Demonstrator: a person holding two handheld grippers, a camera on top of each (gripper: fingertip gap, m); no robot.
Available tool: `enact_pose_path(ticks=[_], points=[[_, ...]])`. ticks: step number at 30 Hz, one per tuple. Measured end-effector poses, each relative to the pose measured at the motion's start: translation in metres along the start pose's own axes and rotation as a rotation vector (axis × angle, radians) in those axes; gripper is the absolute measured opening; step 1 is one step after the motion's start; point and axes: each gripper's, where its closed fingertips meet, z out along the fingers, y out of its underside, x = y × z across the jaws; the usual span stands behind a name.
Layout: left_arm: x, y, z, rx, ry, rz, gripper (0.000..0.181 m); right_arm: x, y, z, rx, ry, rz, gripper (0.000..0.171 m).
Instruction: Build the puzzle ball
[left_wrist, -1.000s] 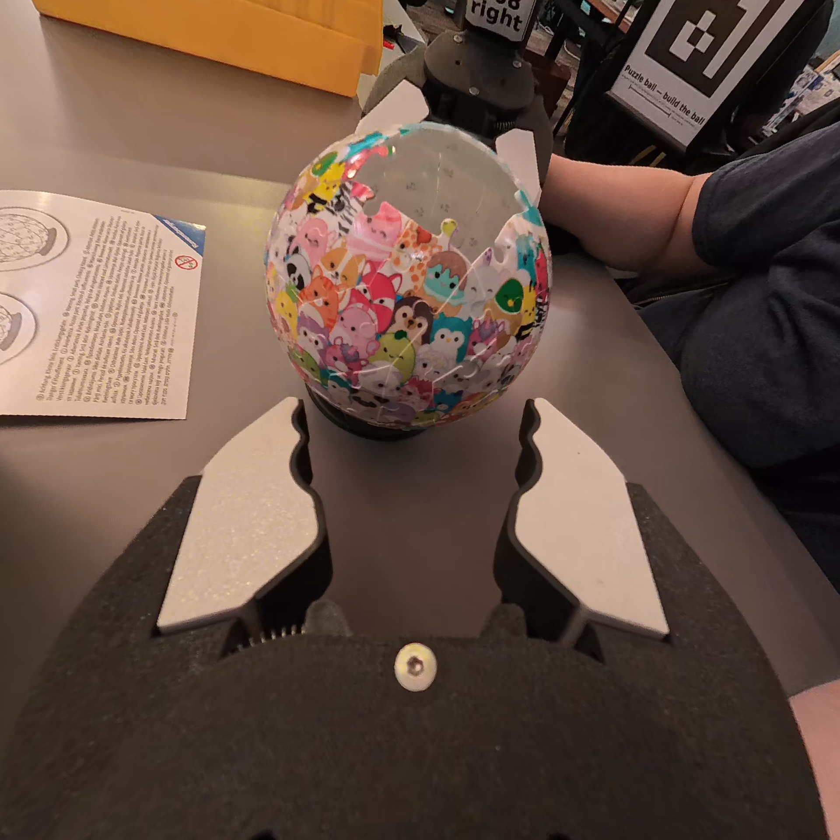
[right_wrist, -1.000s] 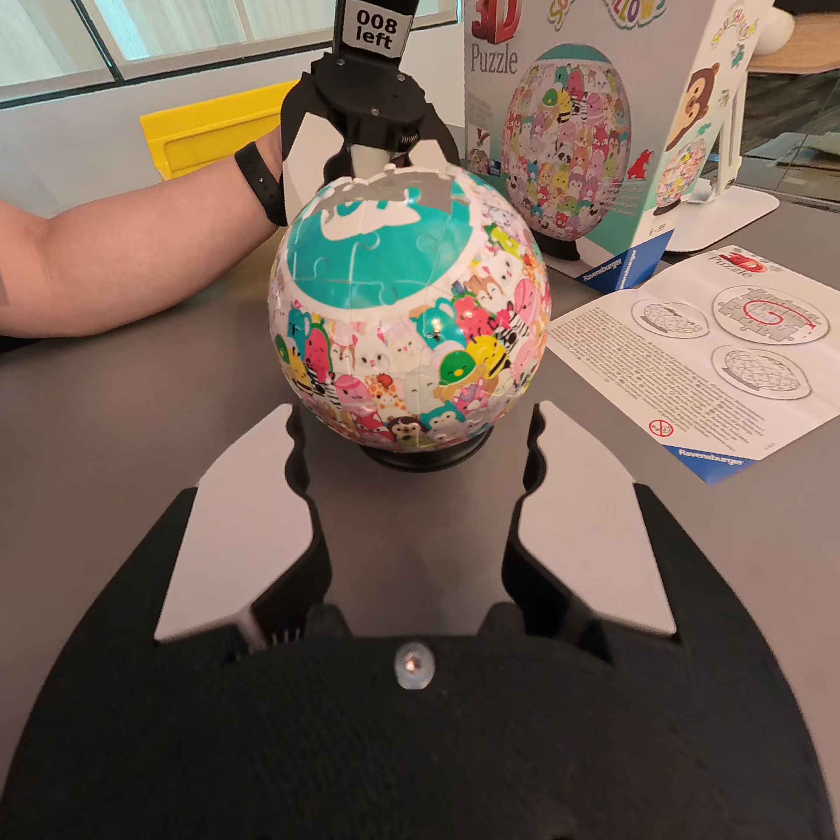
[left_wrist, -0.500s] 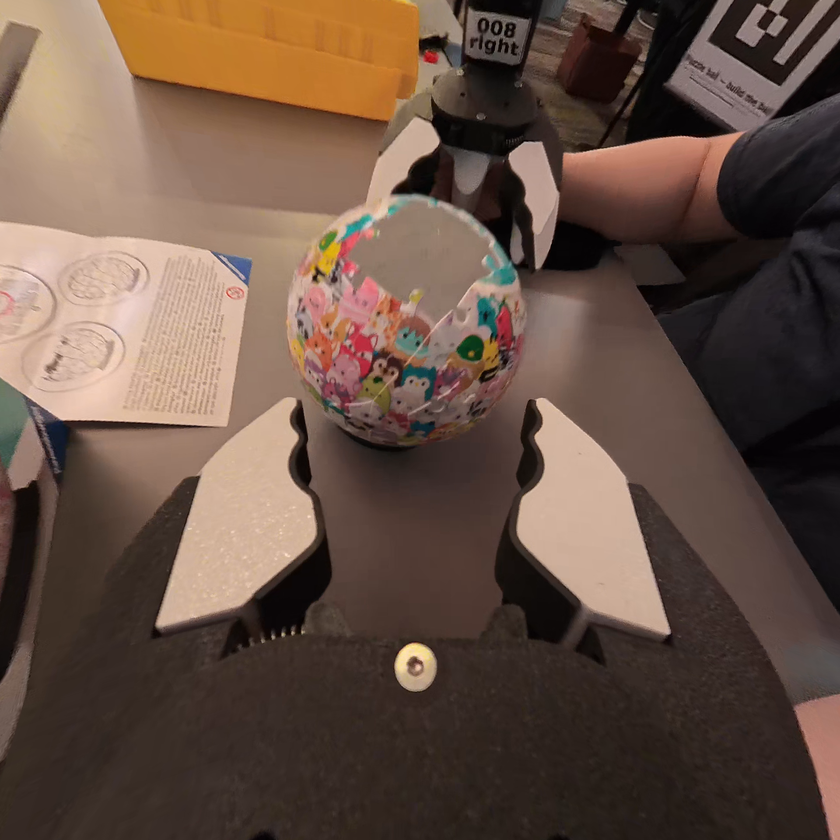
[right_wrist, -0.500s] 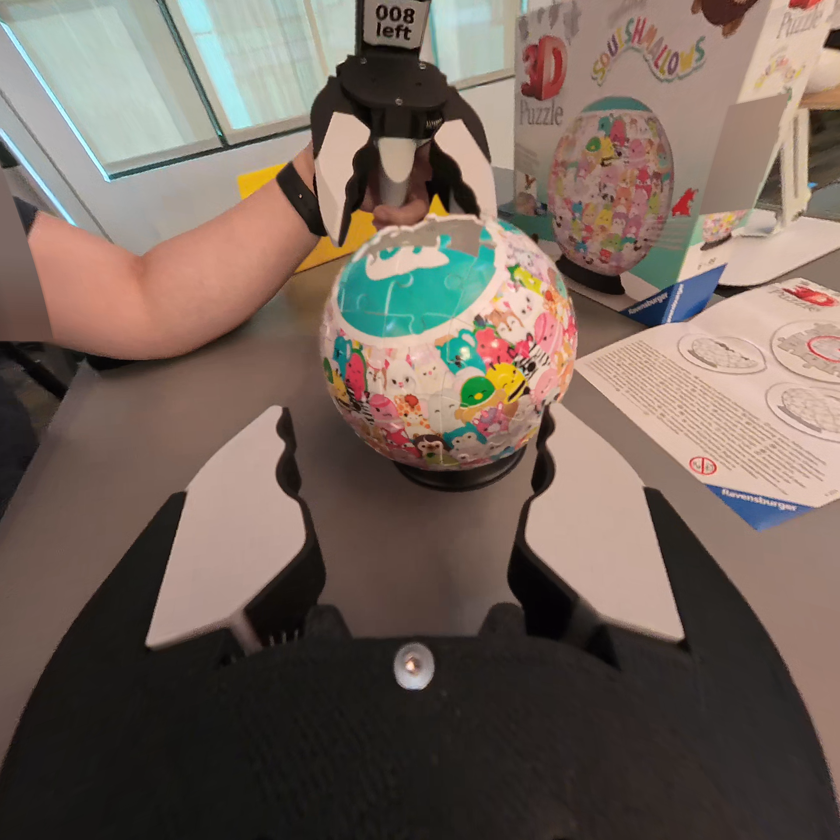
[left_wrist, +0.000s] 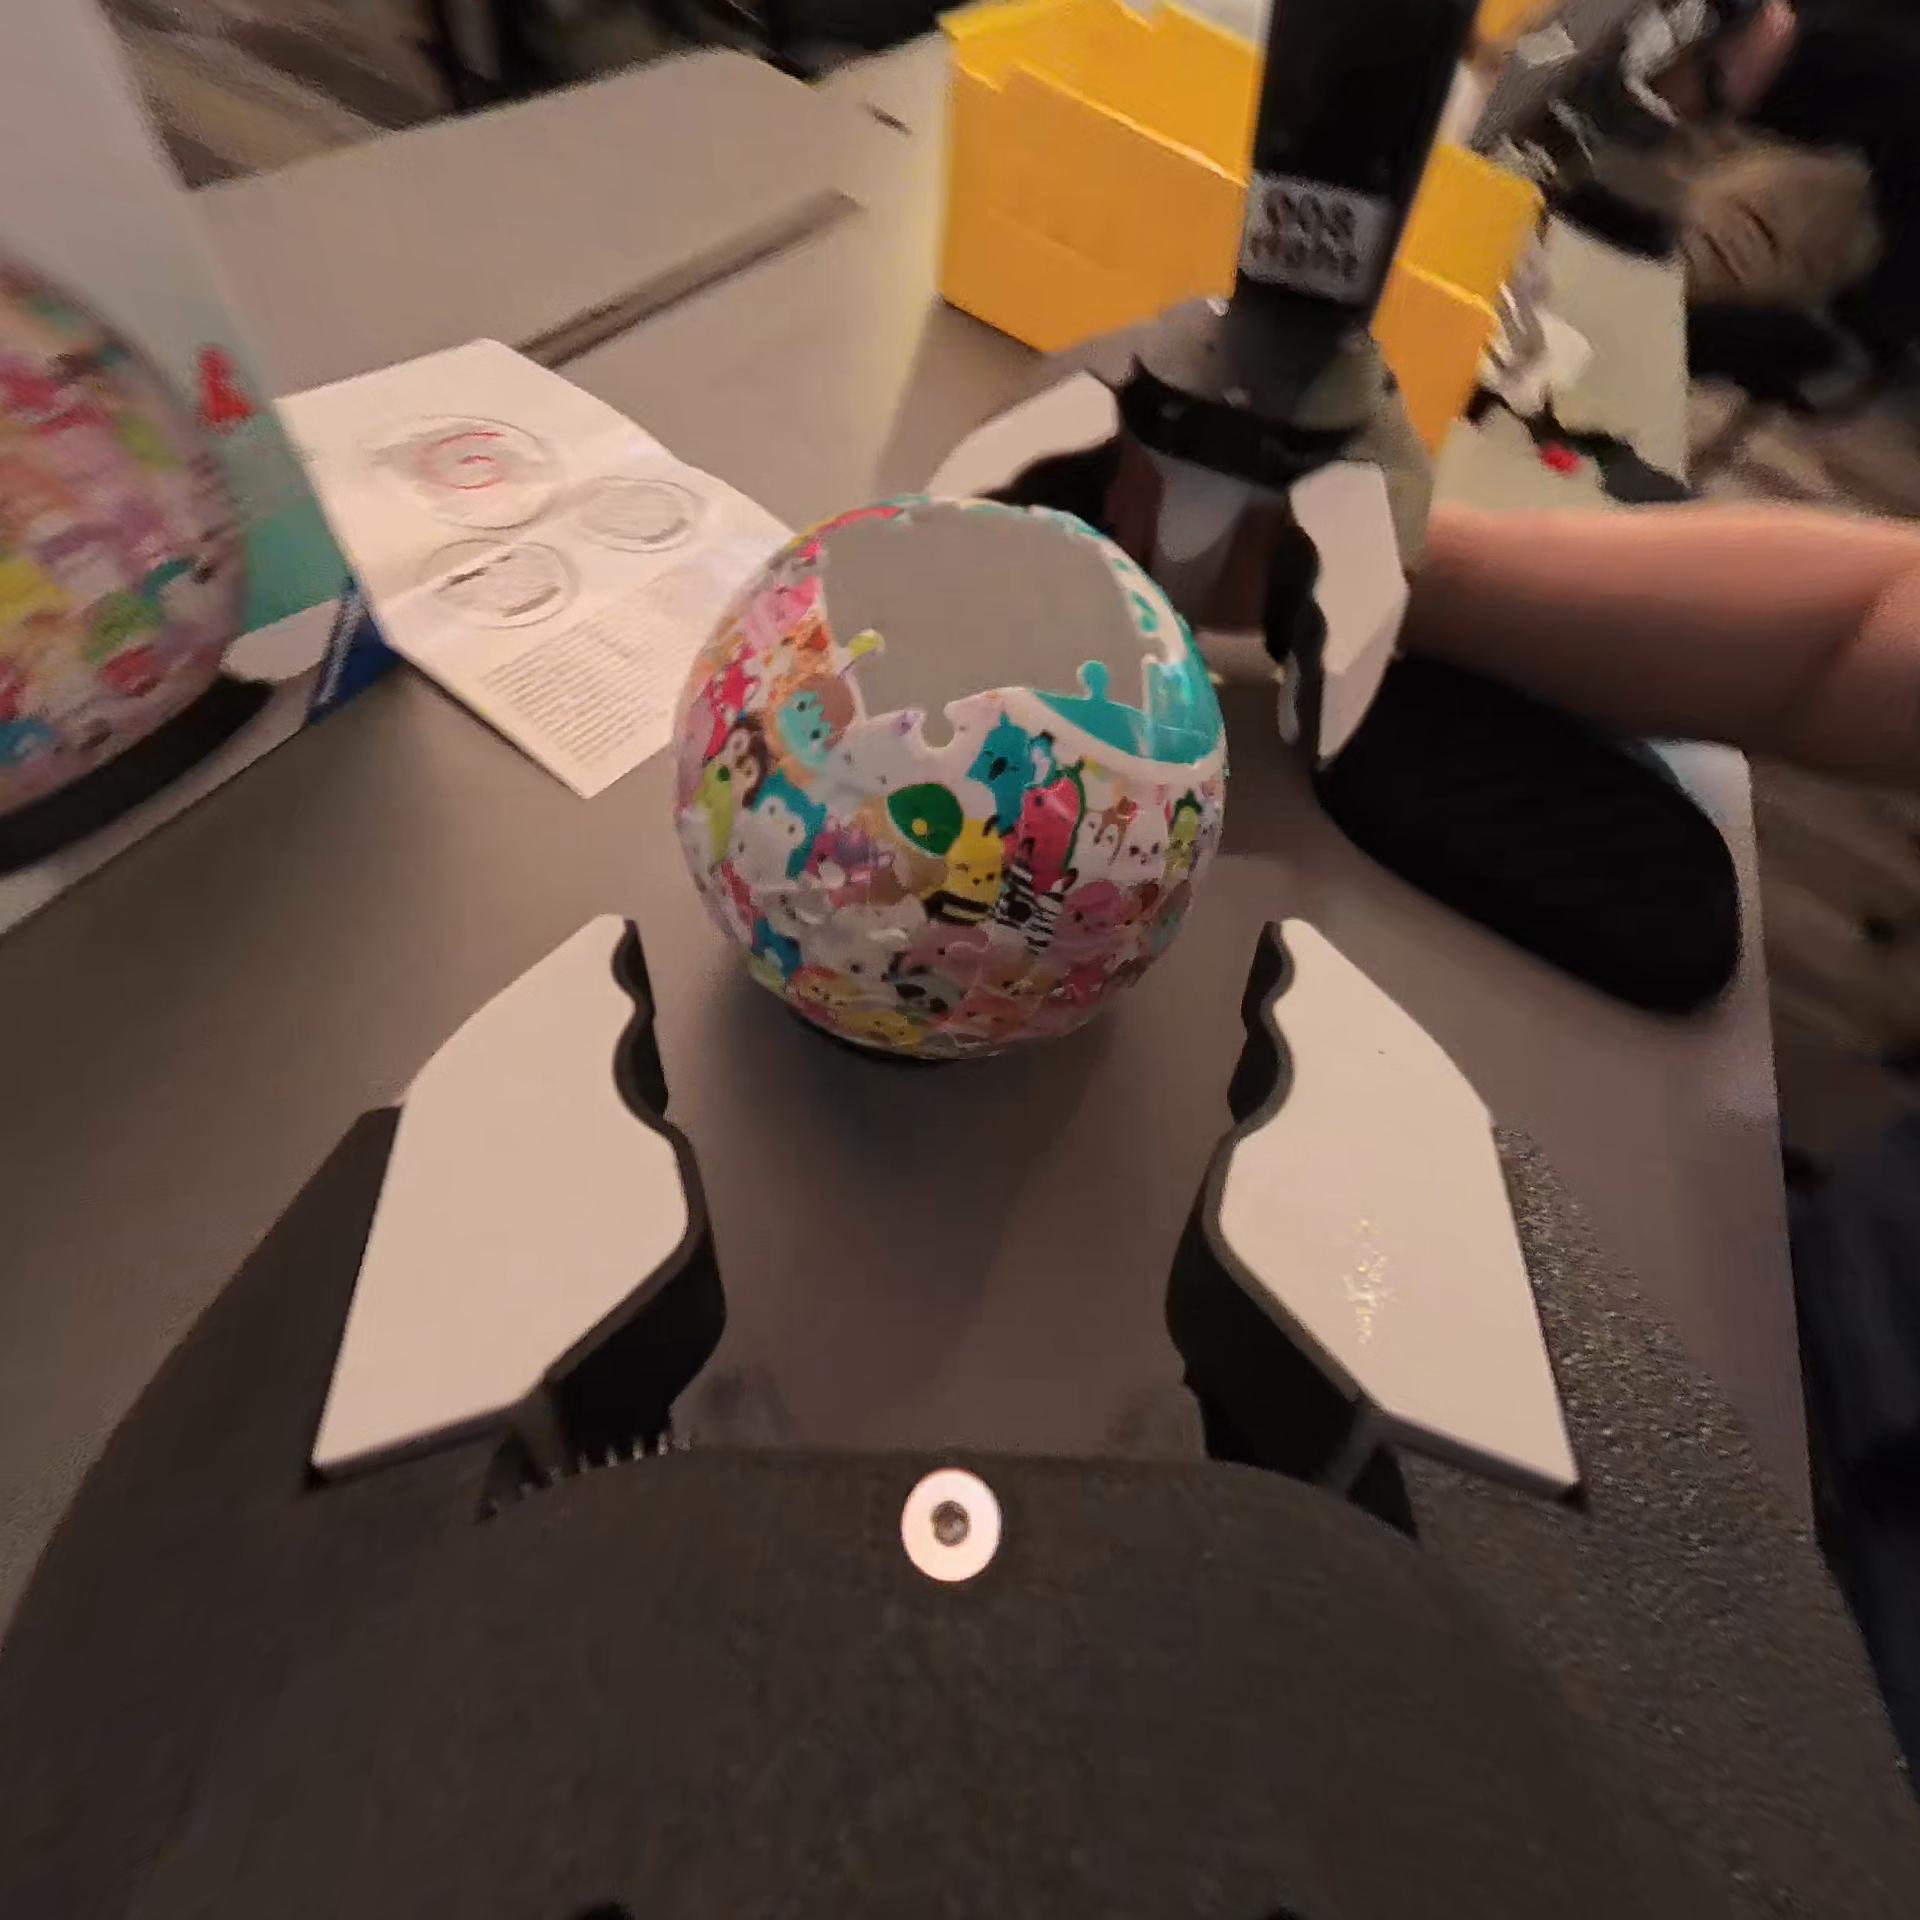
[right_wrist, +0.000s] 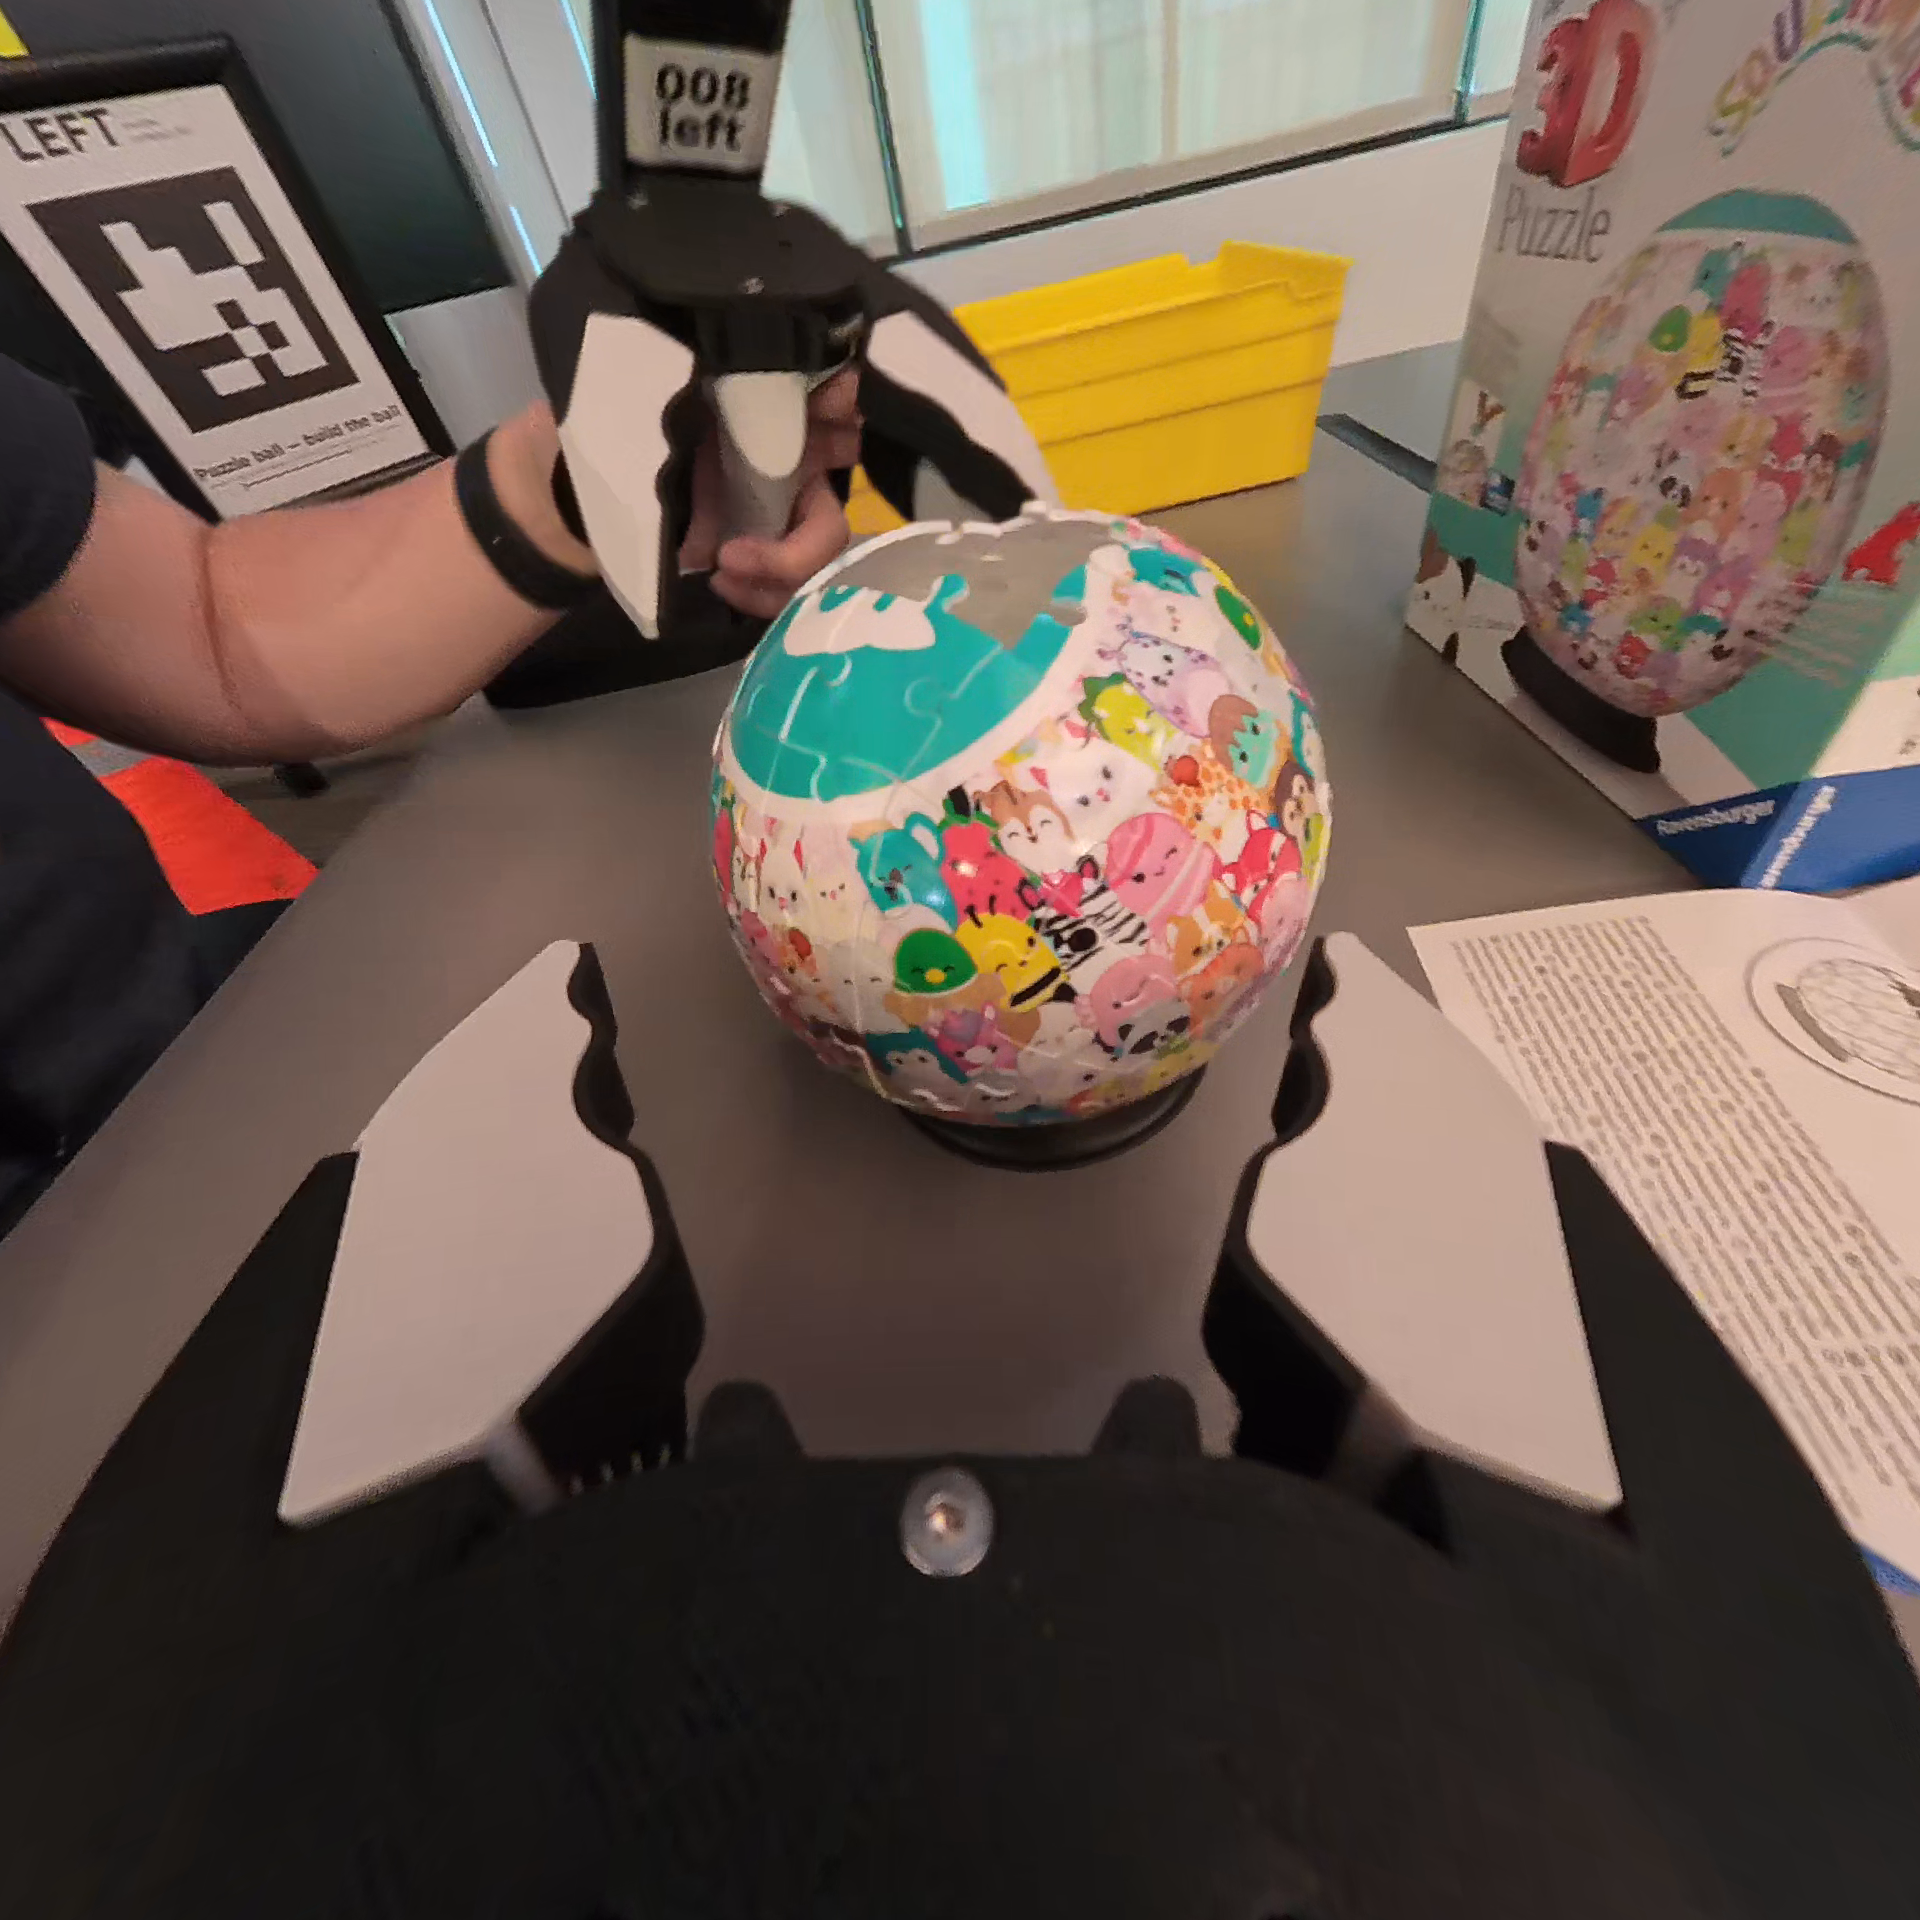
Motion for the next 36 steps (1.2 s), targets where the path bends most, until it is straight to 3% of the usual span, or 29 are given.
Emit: enact_pose_path(ticks=[3, 9, 16, 23, 36], points=[[0.002, 0.015, -0.007, 0.065, -0.149, -0.146, 0.098, -0.001, -0.002, 0.003, 0.034, -0.041, -0.013, 0.124], [0.039, 0.013, -0.013, 0.295, -0.173, -0.323, 0.101, 0.003, -0.004, 0.011, 0.043, -0.098, -0.018, 0.125], [0.051, 0.013, 0.013, 0.249, -0.286, -0.237, 0.109, 0.006, -0.007, 0.010, 0.061, -0.088, -0.036, 0.125], [0.051, 0.002, 0.021, 0.288, -0.294, -0.199, 0.110, 0.001, -0.004, 0.008, 0.052, -0.077, -0.029, 0.127], [0.019, -0.014, 0.023, 0.290, -0.119, -0.142, 0.117, -0.033, 0.010, -0.014, 0.021, -0.035, 0.036, 0.124]])
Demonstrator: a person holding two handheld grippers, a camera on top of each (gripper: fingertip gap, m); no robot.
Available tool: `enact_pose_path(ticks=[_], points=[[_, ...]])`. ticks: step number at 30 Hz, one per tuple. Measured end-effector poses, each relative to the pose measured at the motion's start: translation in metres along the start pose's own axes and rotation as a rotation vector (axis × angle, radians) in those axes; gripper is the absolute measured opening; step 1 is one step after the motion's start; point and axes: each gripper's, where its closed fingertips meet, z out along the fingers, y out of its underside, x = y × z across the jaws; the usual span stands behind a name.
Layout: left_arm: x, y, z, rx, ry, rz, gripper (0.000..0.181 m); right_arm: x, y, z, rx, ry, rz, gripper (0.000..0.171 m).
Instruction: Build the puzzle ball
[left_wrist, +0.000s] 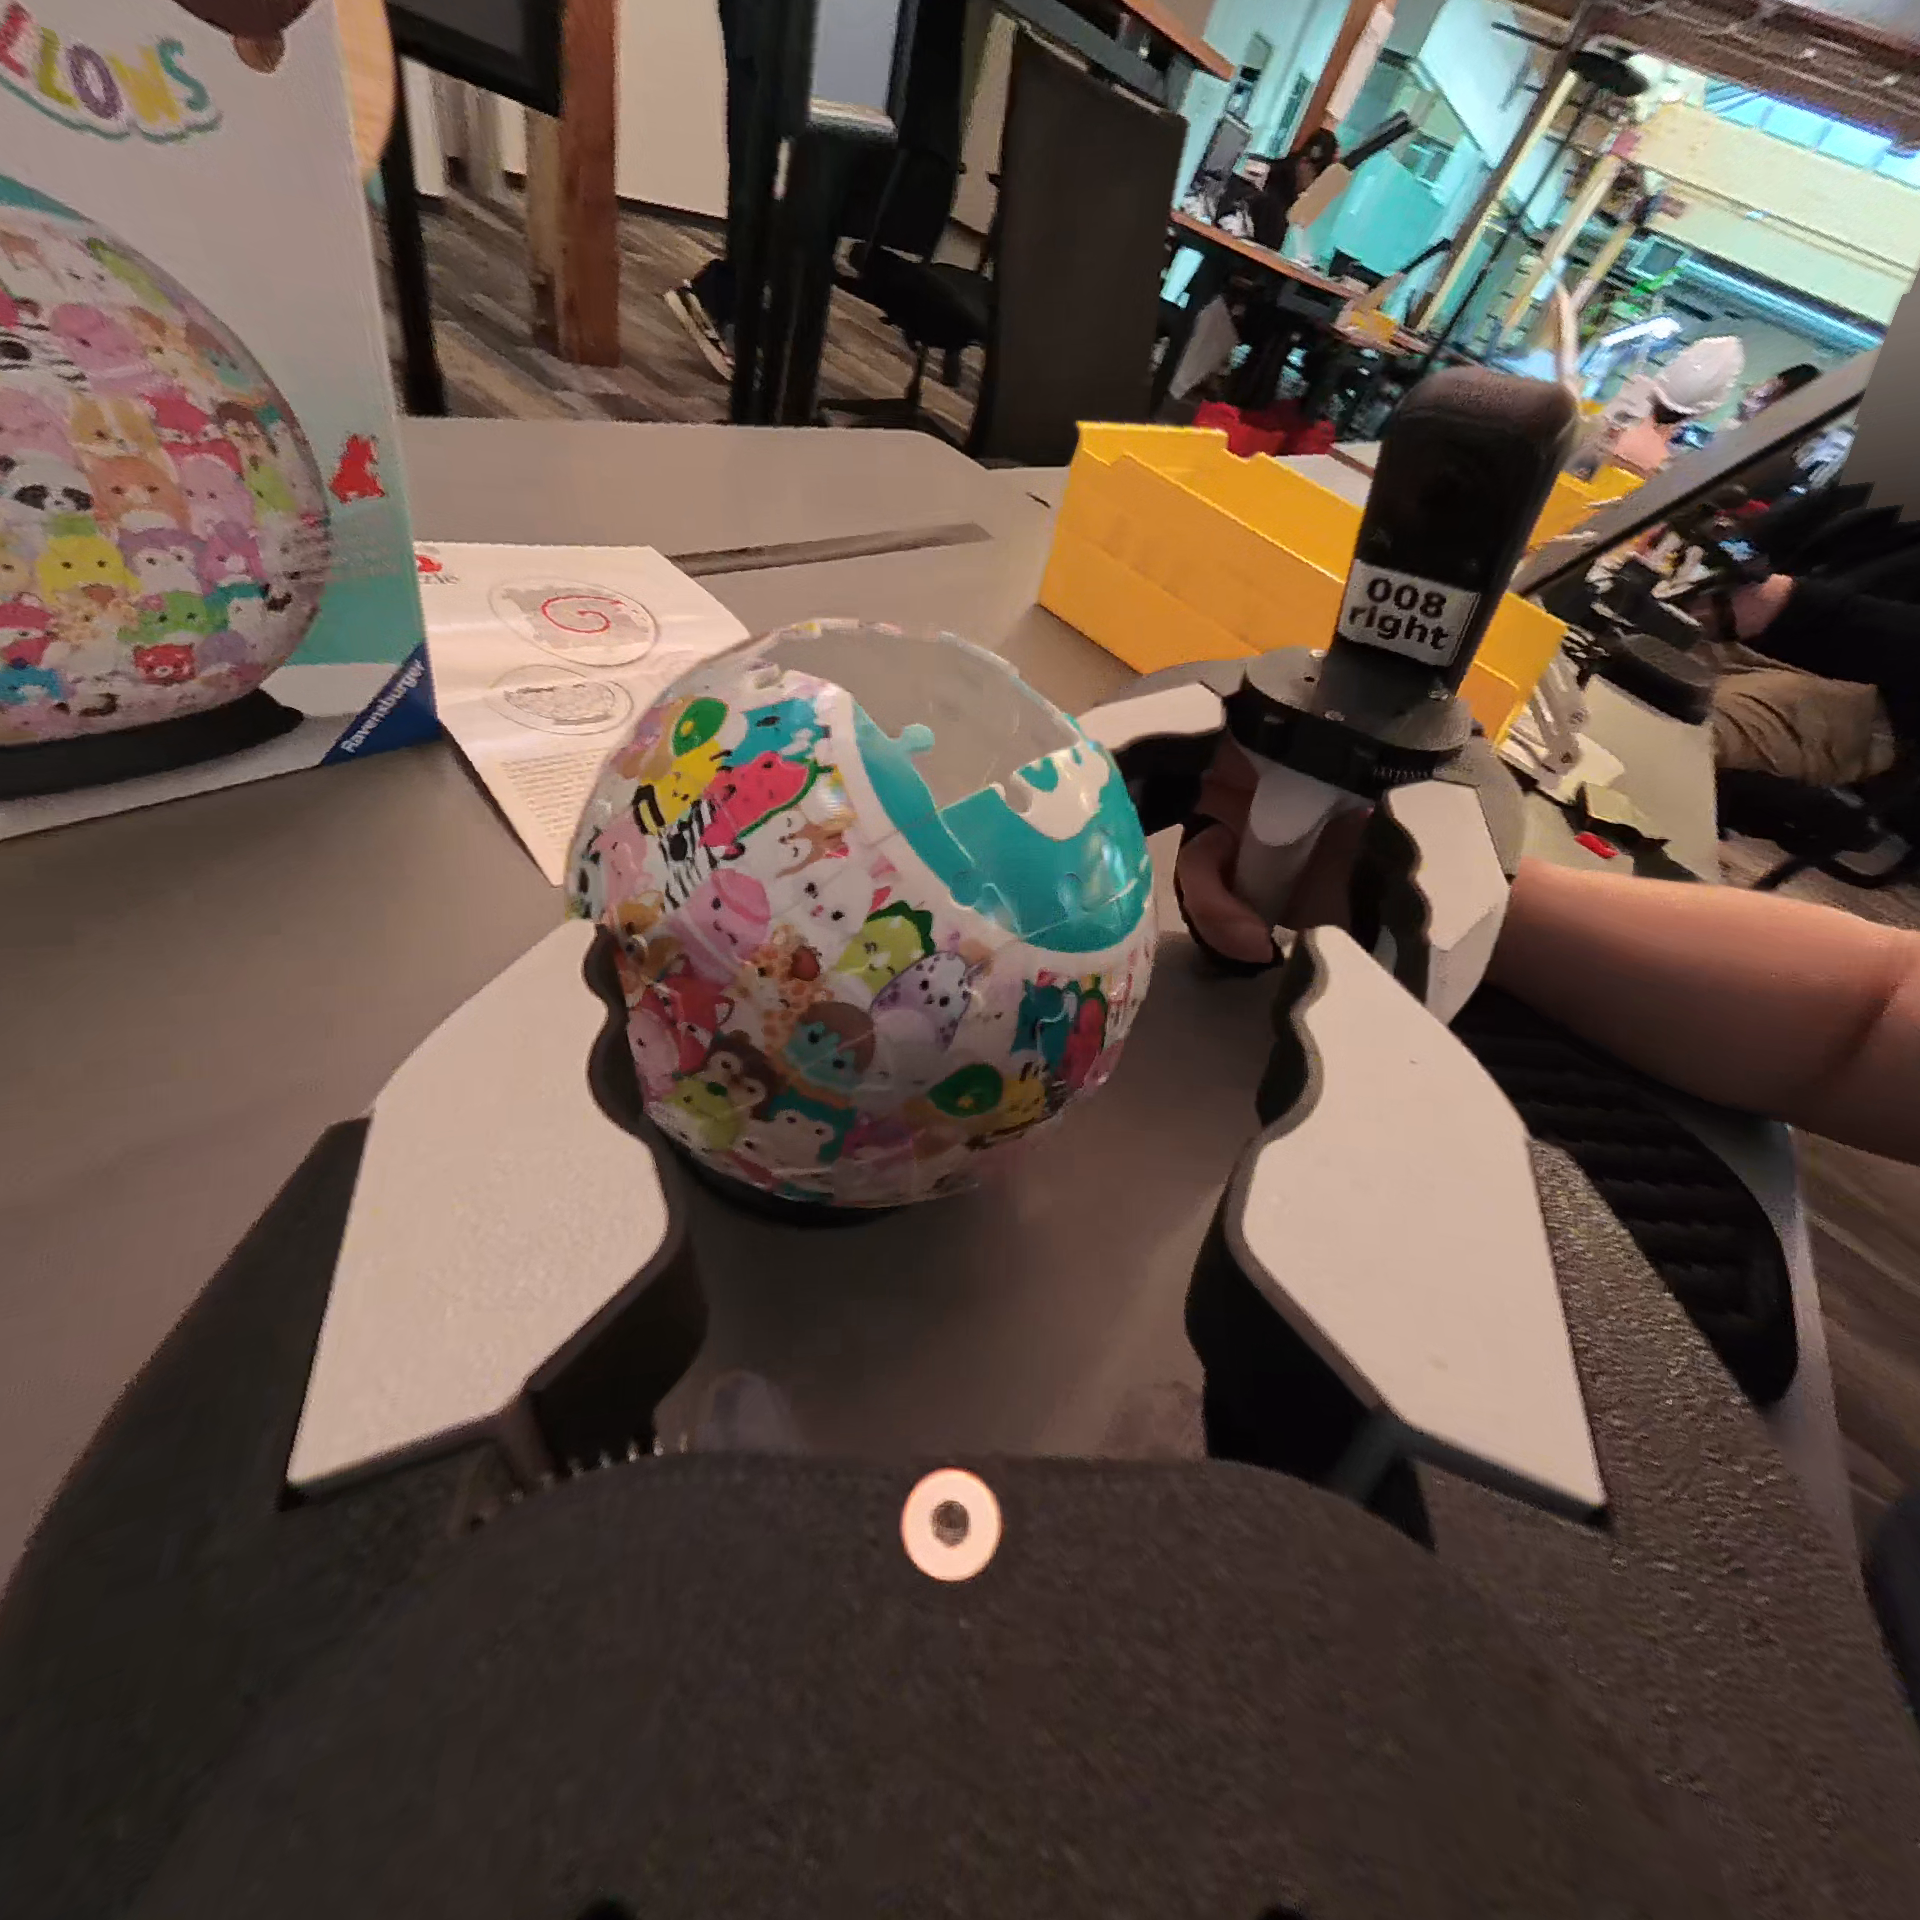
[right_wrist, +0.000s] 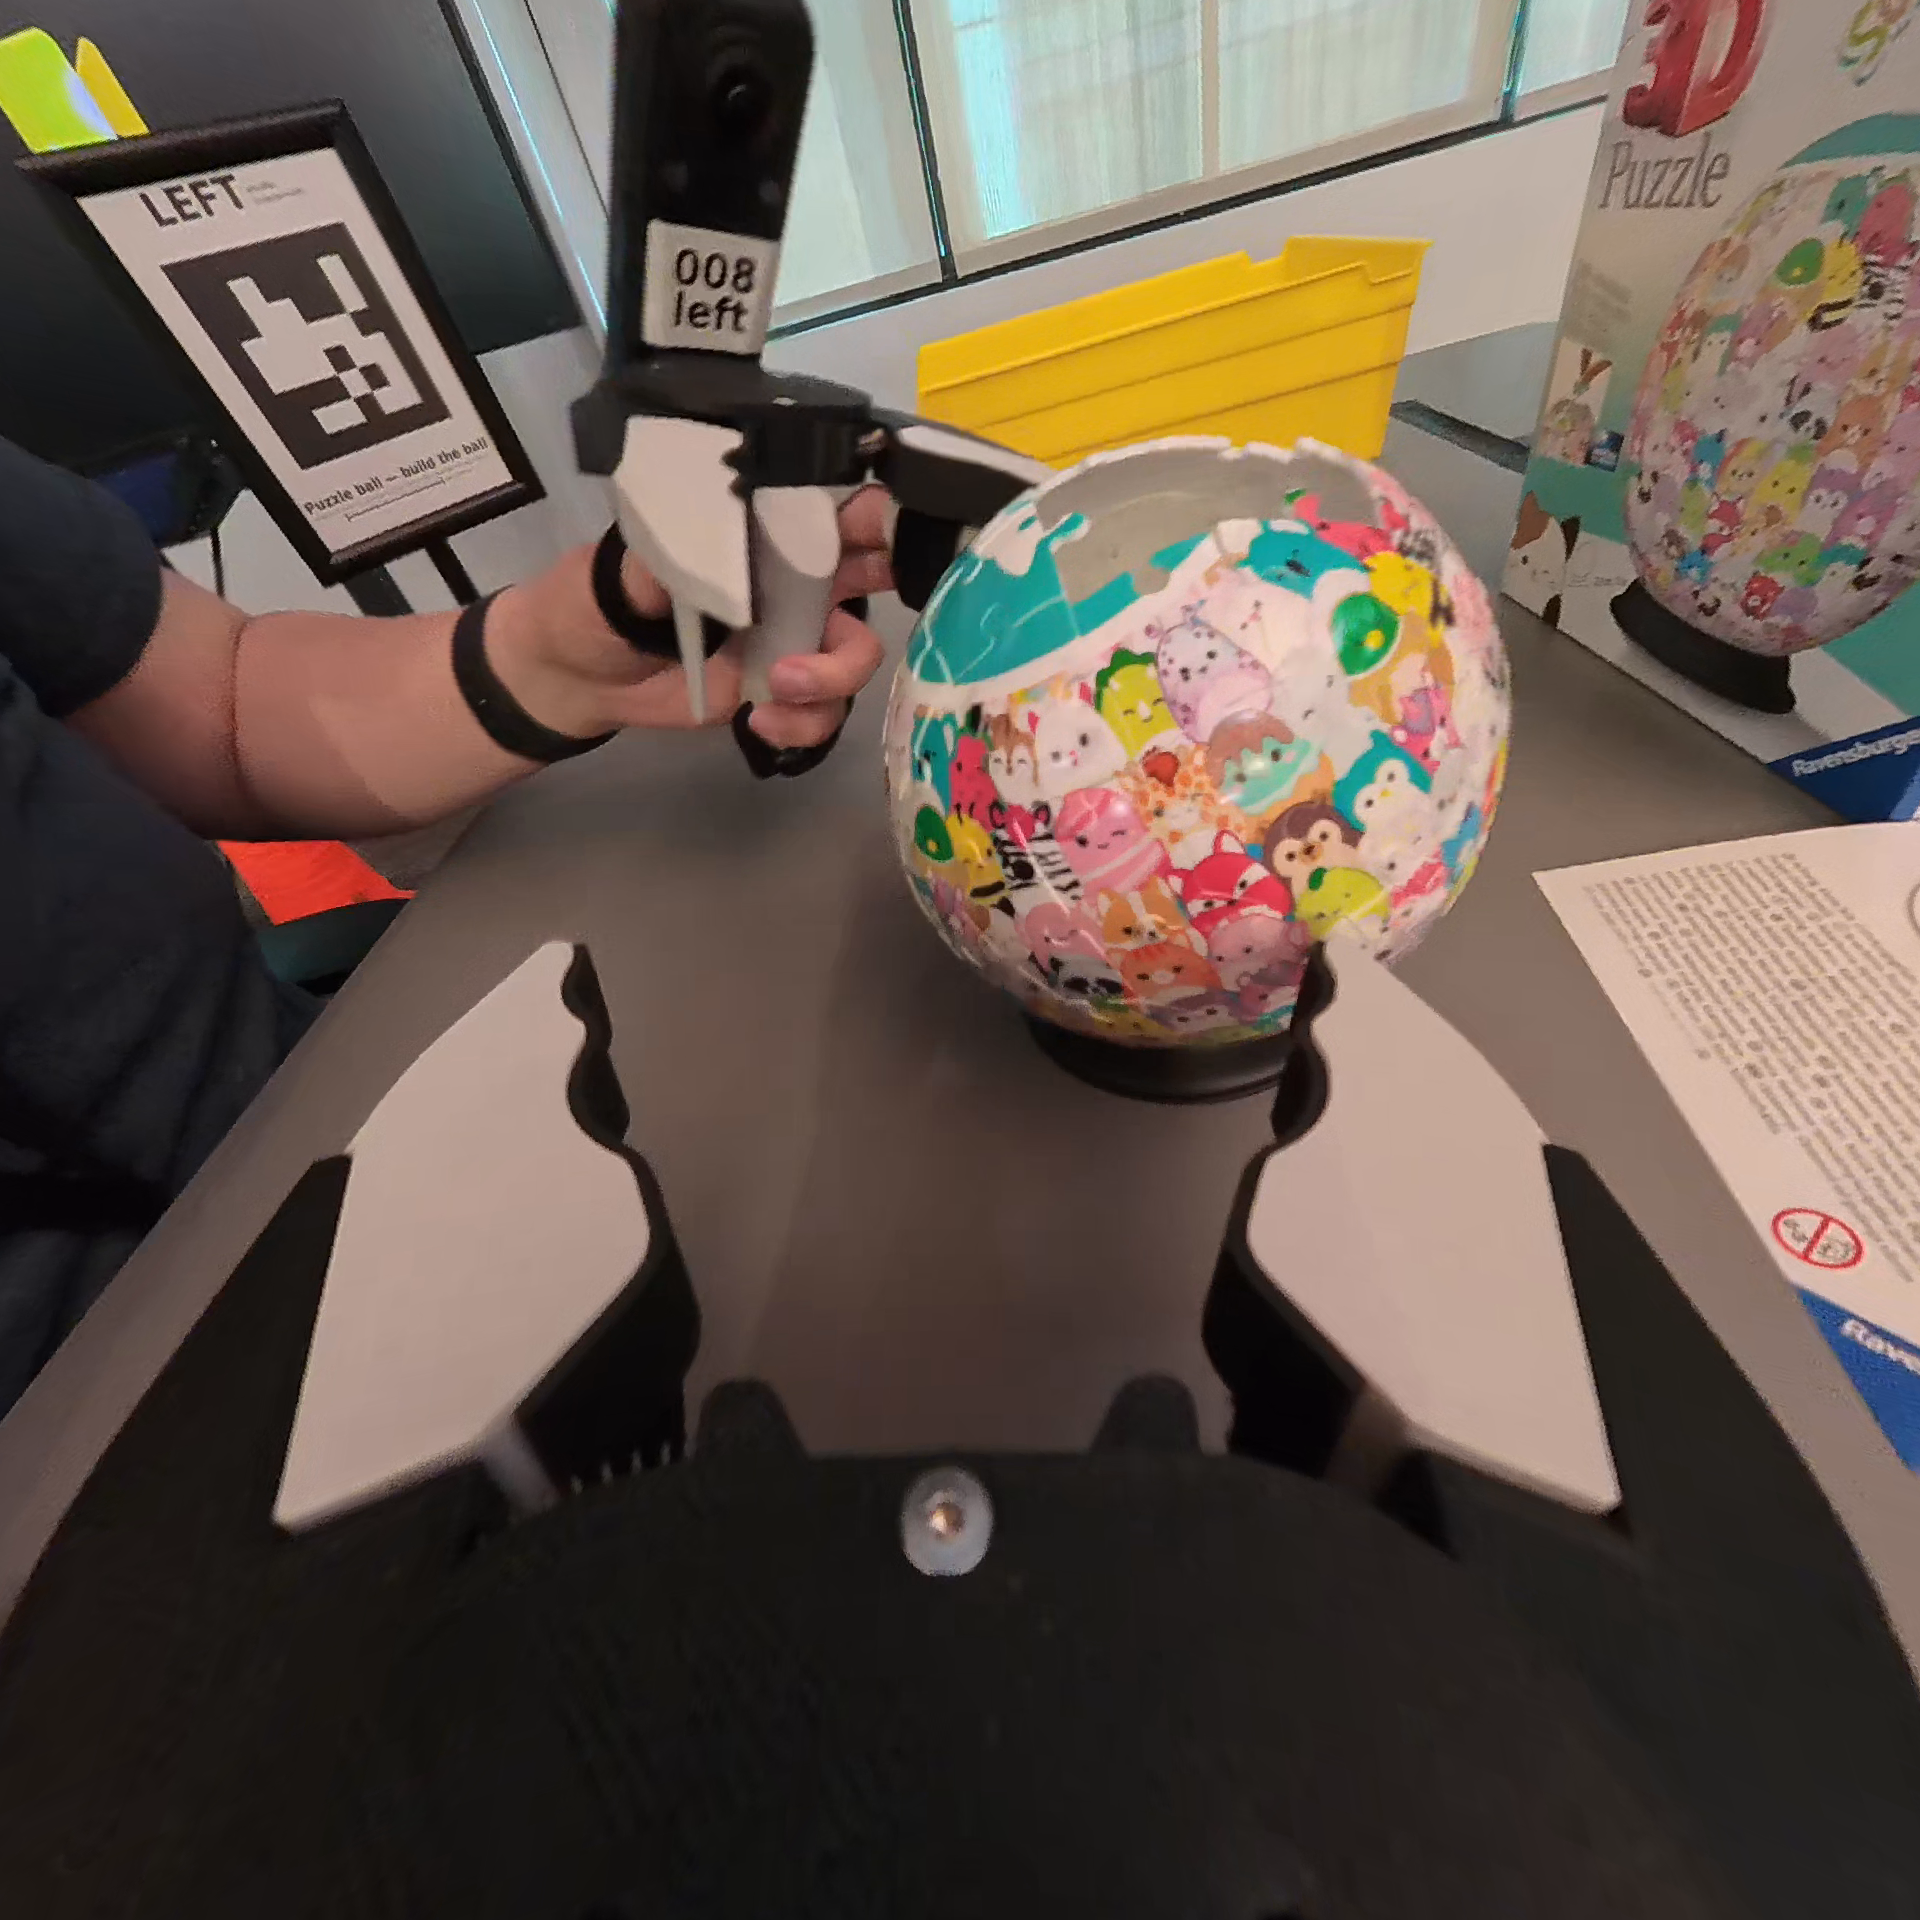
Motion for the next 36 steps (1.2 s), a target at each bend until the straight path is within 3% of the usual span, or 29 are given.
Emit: enact_pose_path(ticks=[5, 9, 16, 22, 31, 36], points=[[0.000, 0.005, -0.015, -0.011, -0.037, 0.017, 0.118, 0.028, -0.009, -0.011, 0.055, 0.081, -0.042, 0.125], [0.017, 0.009, -0.021, 0.010, -0.080, 0.025, 0.115, 0.045, -0.009, 0.000, 0.011, 0.034, -0.068, 0.129], [0.039, 0.010, -0.011, 0.020, -0.087, 0.006, 0.117, 0.036, -0.007, 0.020, -0.035, -0.067, -0.091, 0.129], [0.029, 0.006, -0.004, 0.008, -0.092, 0.042, 0.120, 0.030, -0.007, 0.009, 0.000, -0.039, -0.038, 0.129], [0.005, -0.002, 0.002, 0.016, 0.026, 0.060, 0.118, 0.008, 0.002, -0.002, -0.028, -0.014, -0.044, 0.128], [-0.007, 0.002, -0.003, 0.021, -0.029, 0.200, 0.116, 0.032, -0.003, -0.004, -0.017, 0.046, -0.115, 0.128]])
